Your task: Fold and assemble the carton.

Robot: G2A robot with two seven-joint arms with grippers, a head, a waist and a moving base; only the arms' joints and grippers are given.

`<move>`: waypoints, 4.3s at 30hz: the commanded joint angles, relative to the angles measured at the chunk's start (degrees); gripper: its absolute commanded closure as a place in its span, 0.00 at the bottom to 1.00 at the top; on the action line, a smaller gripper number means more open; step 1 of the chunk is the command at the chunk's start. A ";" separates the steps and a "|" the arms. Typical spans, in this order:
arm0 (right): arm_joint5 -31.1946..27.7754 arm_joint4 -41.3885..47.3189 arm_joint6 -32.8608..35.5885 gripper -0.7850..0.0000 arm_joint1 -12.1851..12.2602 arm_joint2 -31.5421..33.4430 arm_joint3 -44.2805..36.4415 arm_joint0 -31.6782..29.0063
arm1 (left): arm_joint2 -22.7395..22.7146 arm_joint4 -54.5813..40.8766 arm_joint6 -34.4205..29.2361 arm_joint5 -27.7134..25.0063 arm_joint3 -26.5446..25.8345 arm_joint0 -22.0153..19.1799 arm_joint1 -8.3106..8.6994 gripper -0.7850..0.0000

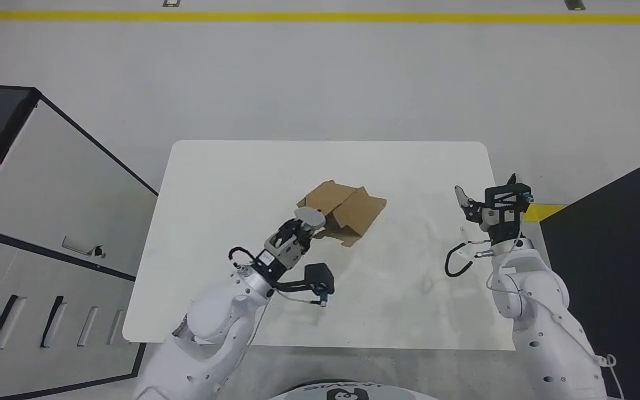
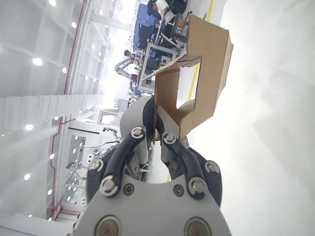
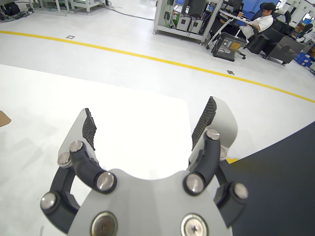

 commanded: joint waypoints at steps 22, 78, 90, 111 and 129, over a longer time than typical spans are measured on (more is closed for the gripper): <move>0.00 0.00 0.00 0.00 0.00 0.00 0.00 0.00 | -4.67 -17.72 22.80 6.96 8.99 -3.67 0.61 1.00; 0.00 0.00 0.00 0.00 0.00 0.00 0.00 0.00 | 1.59 -73.16 24.17 0.25 3.14 -3.91 -2.34 1.00; 0.00 0.00 0.00 0.00 0.00 0.00 0.00 0.00 | 1.91 -87.24 18.69 -6.23 -0.58 -2.38 -2.79 1.00; 0.00 0.00 0.00 0.00 0.00 0.00 0.00 0.00 | -0.81 -50.21 37.49 2.10 4.22 -6.70 -2.39 1.00; 0.00 0.00 0.00 0.00 0.00 0.00 0.00 0.00 | -2.30 -35.46 43.24 5.37 8.38 -11.09 -1.80 1.00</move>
